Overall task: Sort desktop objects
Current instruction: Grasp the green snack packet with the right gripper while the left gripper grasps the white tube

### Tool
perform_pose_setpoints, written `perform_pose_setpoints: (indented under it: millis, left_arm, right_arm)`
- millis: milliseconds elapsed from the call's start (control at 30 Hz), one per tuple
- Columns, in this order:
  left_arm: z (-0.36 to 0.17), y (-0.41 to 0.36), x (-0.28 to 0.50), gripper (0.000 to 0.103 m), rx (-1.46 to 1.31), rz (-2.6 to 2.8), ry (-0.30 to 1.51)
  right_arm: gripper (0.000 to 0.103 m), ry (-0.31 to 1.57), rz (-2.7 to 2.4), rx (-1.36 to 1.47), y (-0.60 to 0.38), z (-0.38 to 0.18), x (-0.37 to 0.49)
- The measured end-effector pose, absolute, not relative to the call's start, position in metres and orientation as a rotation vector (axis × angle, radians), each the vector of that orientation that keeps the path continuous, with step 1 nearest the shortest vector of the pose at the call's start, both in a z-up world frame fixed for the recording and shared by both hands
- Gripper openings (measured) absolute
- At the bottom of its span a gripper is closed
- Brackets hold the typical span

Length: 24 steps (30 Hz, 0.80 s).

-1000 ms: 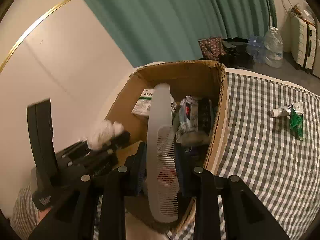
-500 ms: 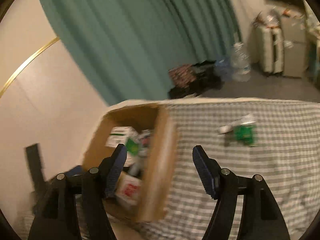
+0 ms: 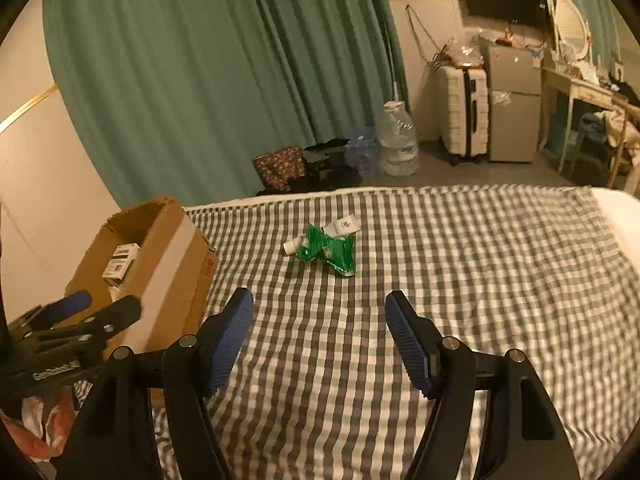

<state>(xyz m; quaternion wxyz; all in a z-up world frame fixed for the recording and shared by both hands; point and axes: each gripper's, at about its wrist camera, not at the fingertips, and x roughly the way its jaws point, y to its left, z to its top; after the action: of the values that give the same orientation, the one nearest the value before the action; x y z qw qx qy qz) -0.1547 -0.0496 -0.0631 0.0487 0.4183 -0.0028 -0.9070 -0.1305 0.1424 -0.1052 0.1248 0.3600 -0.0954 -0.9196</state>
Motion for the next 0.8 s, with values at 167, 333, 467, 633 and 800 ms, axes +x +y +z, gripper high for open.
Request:
perform_pose_setpoints:
  millis: [167,333,467,633,800]
  left_arm:
    - [-0.1,-0.034,-0.209,0.103,1.319,-2.679,-0.082]
    - [-0.131,-0.015,-0.258,0.103,1.23,-2.604,-0.33]
    - [-0.155,0.005,-0.29,0.103,1.196,-2.612,-0.481]
    - [-0.181,0.004,-0.309,0.103,1.276,-2.626,-0.418]
    - [-0.182,-0.005,-0.309,0.103,1.341,-2.678,-0.344]
  right_arm:
    - [0.068,-0.23,-2.614,1.074,0.139,-0.14,-0.182]
    - [0.068,-0.32,-2.538,1.137,0.143,-0.177,-0.246]
    - [0.068,-0.407,-2.489,1.137,0.142,-0.189,-0.284]
    - [0.068,-0.418,-2.421,1.281,0.128,-0.21,-0.325]
    - [0.037,-0.377,-2.451,1.363,0.133,-0.221,-0.33]
